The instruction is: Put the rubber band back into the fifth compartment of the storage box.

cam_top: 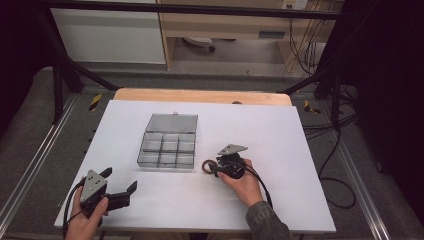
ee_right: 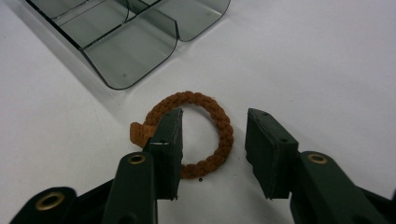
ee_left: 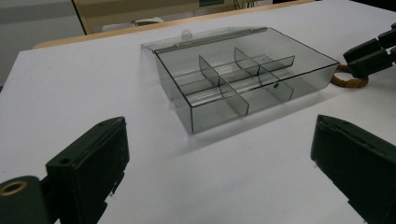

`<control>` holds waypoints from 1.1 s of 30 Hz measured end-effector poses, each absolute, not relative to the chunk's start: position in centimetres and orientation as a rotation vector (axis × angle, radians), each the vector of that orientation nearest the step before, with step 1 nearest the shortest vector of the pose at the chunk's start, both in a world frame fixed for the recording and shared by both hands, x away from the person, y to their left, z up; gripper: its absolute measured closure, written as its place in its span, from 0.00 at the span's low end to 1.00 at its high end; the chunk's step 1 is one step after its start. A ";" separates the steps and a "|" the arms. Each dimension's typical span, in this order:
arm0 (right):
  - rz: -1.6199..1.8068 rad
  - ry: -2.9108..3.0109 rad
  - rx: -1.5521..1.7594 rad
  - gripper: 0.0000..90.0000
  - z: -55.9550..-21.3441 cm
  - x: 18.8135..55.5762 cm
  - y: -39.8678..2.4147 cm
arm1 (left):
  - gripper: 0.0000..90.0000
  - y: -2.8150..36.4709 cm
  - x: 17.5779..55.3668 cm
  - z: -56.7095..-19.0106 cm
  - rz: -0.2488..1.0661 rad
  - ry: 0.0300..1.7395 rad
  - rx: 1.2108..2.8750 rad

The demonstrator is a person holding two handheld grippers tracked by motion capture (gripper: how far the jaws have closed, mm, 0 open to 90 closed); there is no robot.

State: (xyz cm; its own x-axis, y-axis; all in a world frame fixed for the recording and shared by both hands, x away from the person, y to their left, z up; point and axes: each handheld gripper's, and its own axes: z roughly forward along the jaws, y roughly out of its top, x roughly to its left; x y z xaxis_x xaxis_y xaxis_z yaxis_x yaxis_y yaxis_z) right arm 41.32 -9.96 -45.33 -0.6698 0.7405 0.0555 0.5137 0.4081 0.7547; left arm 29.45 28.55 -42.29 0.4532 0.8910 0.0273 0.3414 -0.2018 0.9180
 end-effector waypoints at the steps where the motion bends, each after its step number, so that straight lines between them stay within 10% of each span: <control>1: 1.110 2.382 1.088 0.66 -45.4 41.3 -9.9 | 0.05 28.5 29.5 -42.3 0.731 1.058 1.761; 9: 1.068 2.364 1.071 0.94 -45.6 41.5 -9.8 | 0.05 28.5 29.4 -42.3 0.731 1.055 1.764; 33: 1.146 2.368 1.017 0.95 -44.0 40.7 -10.6 | 0.05 28.6 29.4 -42.3 0.735 1.058 1.762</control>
State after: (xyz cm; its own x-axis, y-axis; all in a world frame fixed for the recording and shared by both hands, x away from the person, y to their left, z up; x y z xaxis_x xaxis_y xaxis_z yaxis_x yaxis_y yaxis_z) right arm 40.71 -10.63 -43.99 -0.6956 0.7182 0.0206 0.4618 0.4250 0.7785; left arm 29.40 28.56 -42.29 0.4514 0.8918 0.0309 0.3408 -0.2043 0.9177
